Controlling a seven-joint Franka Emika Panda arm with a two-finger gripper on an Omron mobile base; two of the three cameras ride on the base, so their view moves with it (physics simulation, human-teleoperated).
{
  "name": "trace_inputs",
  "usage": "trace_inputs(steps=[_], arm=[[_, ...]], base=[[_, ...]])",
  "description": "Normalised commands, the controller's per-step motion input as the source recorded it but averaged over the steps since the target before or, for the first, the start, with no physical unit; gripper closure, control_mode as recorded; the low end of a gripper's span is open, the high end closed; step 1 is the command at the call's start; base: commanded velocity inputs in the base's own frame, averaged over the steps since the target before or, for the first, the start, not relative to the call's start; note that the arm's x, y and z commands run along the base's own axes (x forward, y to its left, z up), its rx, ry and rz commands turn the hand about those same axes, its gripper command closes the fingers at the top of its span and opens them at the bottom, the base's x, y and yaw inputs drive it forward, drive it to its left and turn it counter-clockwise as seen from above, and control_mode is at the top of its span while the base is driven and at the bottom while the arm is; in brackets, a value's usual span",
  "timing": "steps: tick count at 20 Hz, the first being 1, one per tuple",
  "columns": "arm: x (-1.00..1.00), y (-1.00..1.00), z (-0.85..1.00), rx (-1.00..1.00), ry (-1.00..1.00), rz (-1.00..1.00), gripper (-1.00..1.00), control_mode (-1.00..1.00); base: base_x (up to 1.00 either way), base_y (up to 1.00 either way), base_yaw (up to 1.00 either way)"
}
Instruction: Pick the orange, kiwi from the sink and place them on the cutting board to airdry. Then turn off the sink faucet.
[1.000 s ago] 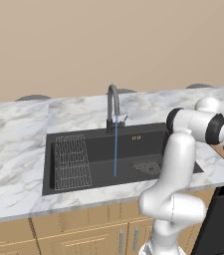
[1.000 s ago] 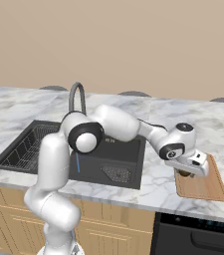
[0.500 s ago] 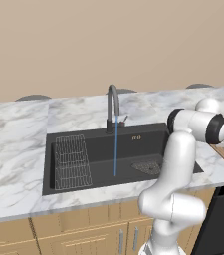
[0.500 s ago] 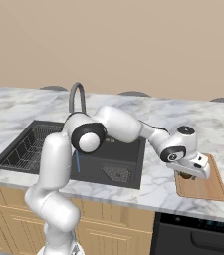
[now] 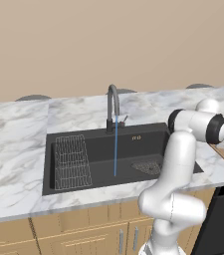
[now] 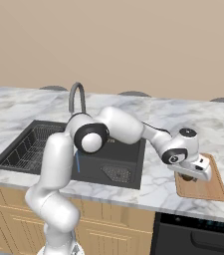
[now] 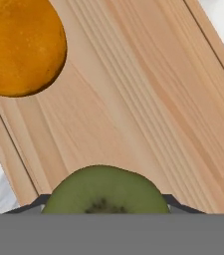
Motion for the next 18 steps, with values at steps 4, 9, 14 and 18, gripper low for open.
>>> trace_inputs(steps=[4,9,14,18], arm=[[0.00,-0.01,-0.07,0.00,0.00,0.00,1.00,-1.00],[0.00,0.00,-0.07,0.00,0.00,0.00,1.00,-1.00],[0.00,0.00,-0.04,0.00,0.00,0.00,1.00,-1.00],[0.00,0.00,0.00,0.00,0.00,0.00,1.00,-1.00]], base=[[0.00,0.00,0.00],[0.00,0.00,0.00],[0.00,0.00,0.00],[0.00,0.00,0.00]])
